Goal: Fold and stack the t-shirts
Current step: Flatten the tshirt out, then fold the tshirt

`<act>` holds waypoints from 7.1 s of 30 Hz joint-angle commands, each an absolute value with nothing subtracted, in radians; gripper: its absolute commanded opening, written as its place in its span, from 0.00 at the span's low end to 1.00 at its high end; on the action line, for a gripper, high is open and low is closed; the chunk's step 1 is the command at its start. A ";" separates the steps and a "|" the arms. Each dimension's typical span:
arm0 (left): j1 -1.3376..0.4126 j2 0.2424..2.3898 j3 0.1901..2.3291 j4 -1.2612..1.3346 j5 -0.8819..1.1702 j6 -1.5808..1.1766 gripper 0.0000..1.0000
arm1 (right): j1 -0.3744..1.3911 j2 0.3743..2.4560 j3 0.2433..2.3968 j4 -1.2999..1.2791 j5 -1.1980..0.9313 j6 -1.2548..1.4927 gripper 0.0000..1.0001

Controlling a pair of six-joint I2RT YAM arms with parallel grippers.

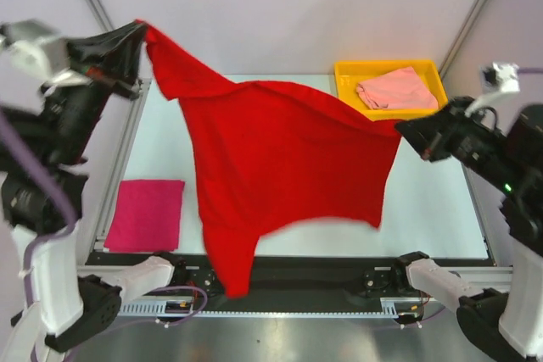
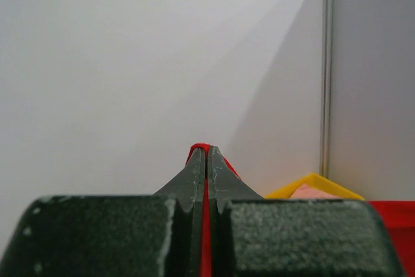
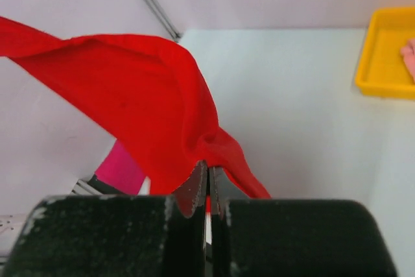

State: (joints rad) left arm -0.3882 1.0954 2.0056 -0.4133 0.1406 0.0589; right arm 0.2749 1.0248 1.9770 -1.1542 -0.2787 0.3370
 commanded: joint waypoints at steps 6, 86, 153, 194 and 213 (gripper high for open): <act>-0.393 0.769 1.962 -0.334 0.206 0.066 0.00 | 0.273 0.842 2.017 -1.172 -0.428 0.259 0.00; -0.112 1.602 1.349 -0.281 0.374 -0.316 0.00 | -0.230 1.568 1.224 -0.916 -0.269 0.287 0.00; -0.066 1.101 0.715 -0.452 0.301 -0.500 0.00 | -0.202 1.618 1.048 -0.873 -0.189 0.273 0.00; -0.018 2.204 1.720 -0.446 0.379 -0.229 0.83 | -0.233 1.741 1.048 -0.508 -0.239 0.353 0.76; -0.046 2.253 1.726 -0.492 0.384 -0.255 0.34 | -0.242 1.781 1.046 -0.499 -0.244 0.368 0.47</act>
